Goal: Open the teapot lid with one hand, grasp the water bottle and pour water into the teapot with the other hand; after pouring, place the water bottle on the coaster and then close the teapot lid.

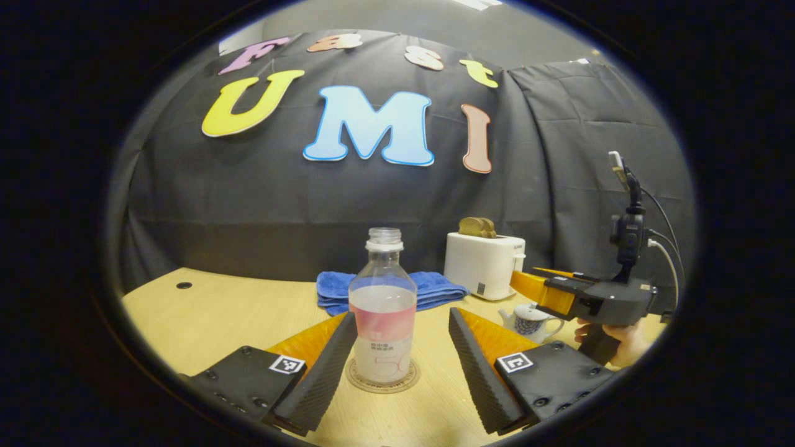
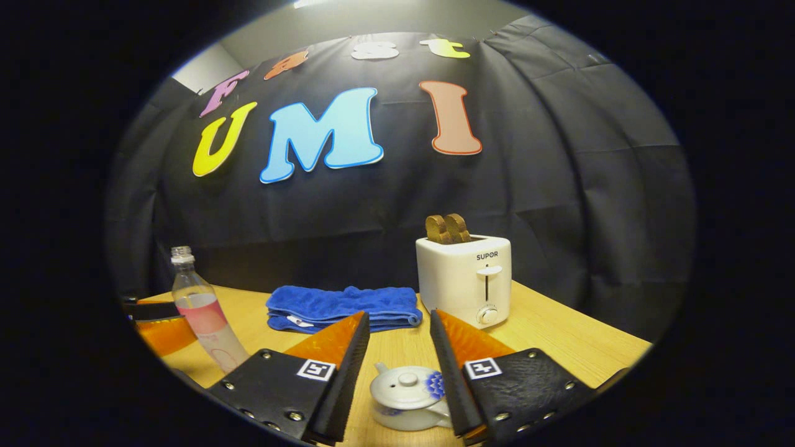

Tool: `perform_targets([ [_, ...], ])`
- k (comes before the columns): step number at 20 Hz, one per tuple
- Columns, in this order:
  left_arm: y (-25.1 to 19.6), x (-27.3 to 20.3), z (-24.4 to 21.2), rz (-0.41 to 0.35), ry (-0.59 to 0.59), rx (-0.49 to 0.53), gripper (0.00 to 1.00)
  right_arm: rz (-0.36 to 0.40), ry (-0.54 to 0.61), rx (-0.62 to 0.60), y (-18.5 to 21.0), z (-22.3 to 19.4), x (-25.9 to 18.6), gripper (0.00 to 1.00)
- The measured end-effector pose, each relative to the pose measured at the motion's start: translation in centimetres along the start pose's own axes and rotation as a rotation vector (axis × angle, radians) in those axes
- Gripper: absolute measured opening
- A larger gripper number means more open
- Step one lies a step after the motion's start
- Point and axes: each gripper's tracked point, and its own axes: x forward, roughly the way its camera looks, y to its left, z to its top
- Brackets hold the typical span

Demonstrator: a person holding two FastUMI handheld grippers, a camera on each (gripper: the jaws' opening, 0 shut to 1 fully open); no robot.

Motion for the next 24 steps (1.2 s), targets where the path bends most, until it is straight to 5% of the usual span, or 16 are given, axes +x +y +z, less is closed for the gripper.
perform_targets([
  [2, -0.1, -0.6, 0.4, 0.011, -0.013, 0.007, 1.00, -0.010, -0.024, -0.007, 0.1, 1.0, -1.7, 0.77],
  [11, -2.4, -5.2, -0.1, 0.045, -0.025, 0.006, 1.00, -0.035, -0.032, -0.109, 0.3, 1.0, -11.5, 0.84],
  [13, -2.8, -6.3, -0.5, 0.051, -0.022, 0.012, 1.00, -0.019, -0.022, -0.094, 0.8, 0.5, -13.3, 0.97],
  [24, -4.3, -10.1, -1.9, 0.088, -0.038, 0.033, 1.00, 0.001, 0.020, -0.092, 2.4, -2.6, -18.7, 0.98],
])
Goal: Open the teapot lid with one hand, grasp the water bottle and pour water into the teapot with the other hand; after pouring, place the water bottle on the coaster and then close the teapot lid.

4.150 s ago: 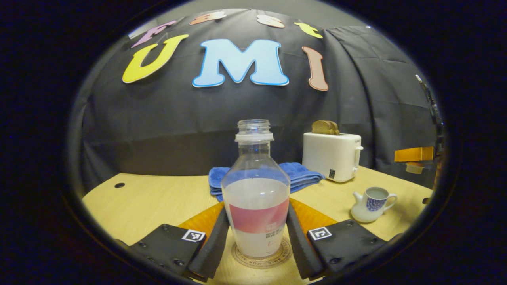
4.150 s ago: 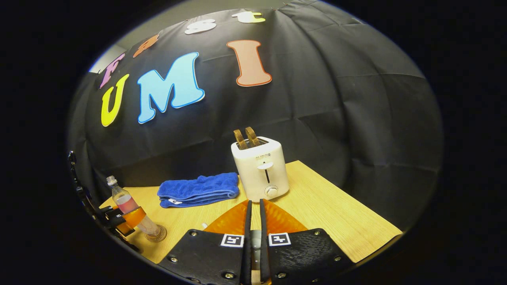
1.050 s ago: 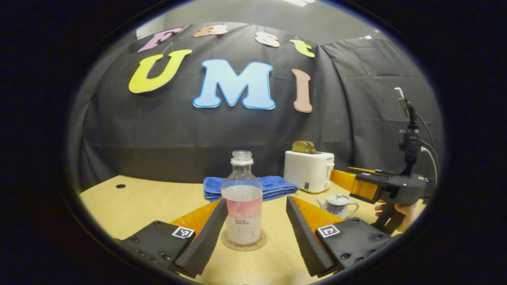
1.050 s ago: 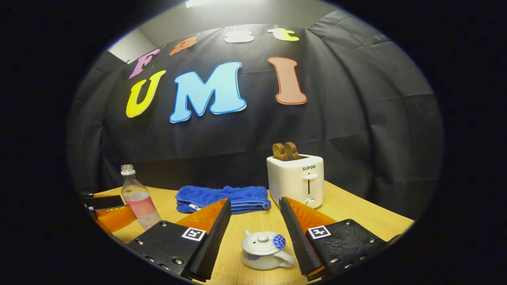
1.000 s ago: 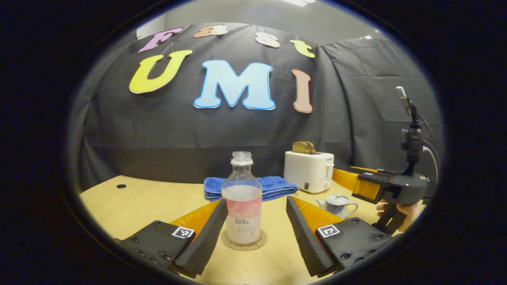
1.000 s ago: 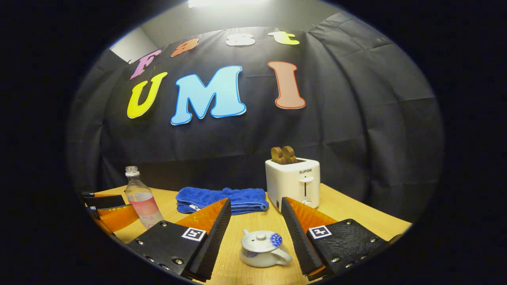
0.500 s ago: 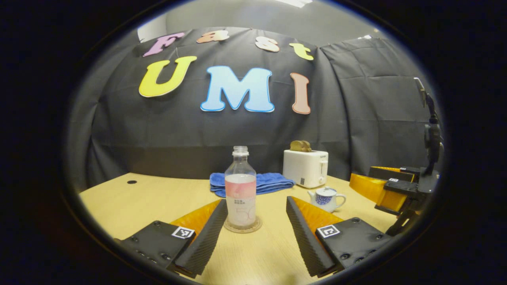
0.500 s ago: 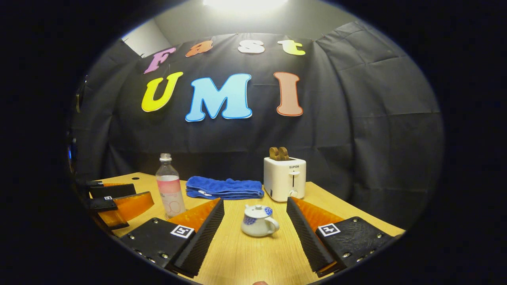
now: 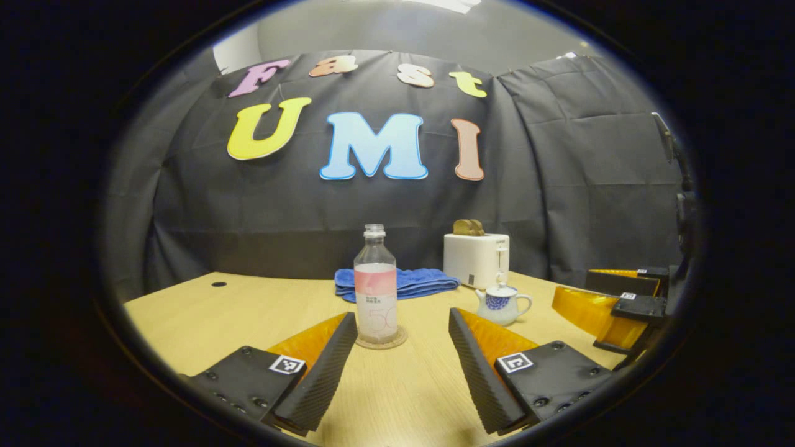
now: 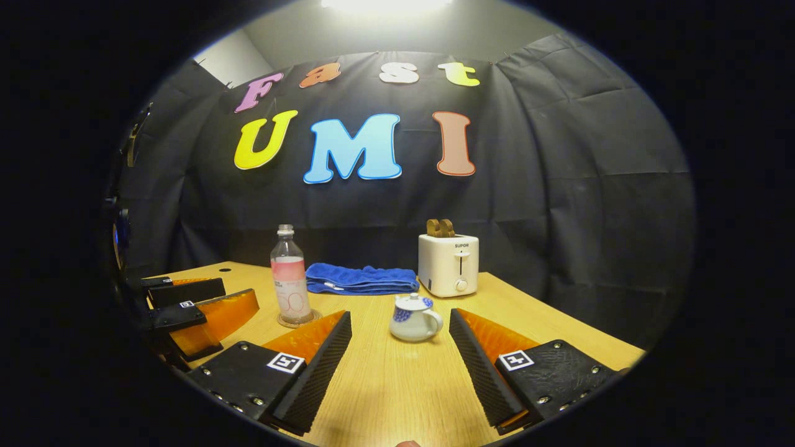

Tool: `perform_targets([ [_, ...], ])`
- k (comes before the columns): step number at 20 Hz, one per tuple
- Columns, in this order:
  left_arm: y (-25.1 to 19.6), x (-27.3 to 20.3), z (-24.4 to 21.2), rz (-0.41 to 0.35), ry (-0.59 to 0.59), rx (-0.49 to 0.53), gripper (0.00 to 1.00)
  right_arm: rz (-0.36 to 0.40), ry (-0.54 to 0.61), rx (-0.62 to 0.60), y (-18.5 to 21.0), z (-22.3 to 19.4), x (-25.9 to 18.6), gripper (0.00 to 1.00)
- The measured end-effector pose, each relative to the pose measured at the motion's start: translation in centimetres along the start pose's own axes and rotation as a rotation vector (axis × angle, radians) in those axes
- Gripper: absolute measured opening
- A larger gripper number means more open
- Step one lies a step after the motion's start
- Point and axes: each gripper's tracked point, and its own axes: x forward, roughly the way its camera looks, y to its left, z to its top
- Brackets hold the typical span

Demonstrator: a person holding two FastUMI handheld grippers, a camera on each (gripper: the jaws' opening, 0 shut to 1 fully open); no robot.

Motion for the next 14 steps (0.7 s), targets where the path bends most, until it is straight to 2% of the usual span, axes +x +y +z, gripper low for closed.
perform_targets([
  [7, 0.6, -1.9, -0.6, 0.039, 0.003, 0.009, 1.00, 0.036, 0.026, 0.022, 1.6, -1.4, -1.1, 0.98],
  [14, -0.3, -3.4, -0.7, 0.034, 0.008, 0.007, 1.00, 0.044, 0.018, 0.001, 2.7, -1.3, -2.4, 0.98],
])
